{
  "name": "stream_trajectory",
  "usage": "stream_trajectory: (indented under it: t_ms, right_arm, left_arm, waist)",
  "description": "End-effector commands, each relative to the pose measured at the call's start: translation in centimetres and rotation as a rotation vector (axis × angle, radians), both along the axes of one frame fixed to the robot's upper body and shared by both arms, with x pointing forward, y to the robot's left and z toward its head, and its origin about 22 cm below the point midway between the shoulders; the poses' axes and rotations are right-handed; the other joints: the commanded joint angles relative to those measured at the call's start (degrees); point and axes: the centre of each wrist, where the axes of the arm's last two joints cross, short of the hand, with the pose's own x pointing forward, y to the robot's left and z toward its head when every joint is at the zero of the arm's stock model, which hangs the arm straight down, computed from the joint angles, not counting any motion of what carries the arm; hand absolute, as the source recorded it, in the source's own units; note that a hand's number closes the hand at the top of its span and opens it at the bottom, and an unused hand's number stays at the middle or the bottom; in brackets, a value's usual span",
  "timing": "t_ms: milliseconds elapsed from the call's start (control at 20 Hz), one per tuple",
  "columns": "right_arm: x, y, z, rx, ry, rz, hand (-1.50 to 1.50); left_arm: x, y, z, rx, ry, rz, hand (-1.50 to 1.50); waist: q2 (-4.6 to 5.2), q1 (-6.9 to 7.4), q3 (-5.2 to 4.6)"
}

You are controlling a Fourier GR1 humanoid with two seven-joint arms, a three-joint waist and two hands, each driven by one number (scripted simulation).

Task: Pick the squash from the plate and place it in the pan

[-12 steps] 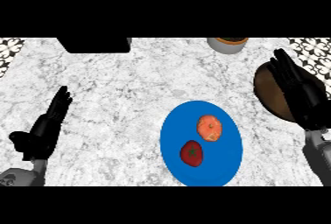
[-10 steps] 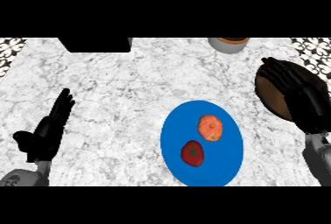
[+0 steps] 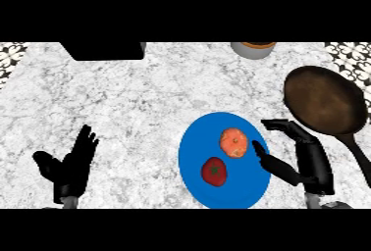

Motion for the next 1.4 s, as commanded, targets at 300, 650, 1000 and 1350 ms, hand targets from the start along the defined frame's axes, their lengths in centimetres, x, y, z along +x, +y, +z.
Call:
stream_trajectory:
  t_ms: [300, 650, 1000, 1350]
  right_arm:
    - [-7.4, 6.6, -3.5, -0.256, -0.110, -0.278, -1.50]
    - [-2.8, 5.7, 2.2, -0.411, 0.054, -0.378, -1.50]
    - [2.1, 6.7, 3.9, -0.724, 0.399, -0.245, -1.50]
    - [6.4, 9.0, 8.6, -0.897, 0.563, -0.145, -1.50]
  left_arm:
    - [-0.1, -2.4, 0.3, -0.034, 0.033, 0.006, 0.00]
    - [-0.5, -1.7, 0.9, -0.040, 0.039, -0.016, 0.00]
    - [0.2, -3.2, 1.0, -0.048, 0.035, -0.022, 0.00]
    - [-0.1, -4.0, 1.0, -0.048, 0.014, -0.007, 0.00]
  waist:
    - [0.55, 1.27, 0.04]
    - [0.58, 1.75, -0.01]
    - [0.99, 3.47, -0.10]
    - [0.68, 2.45, 0.11]
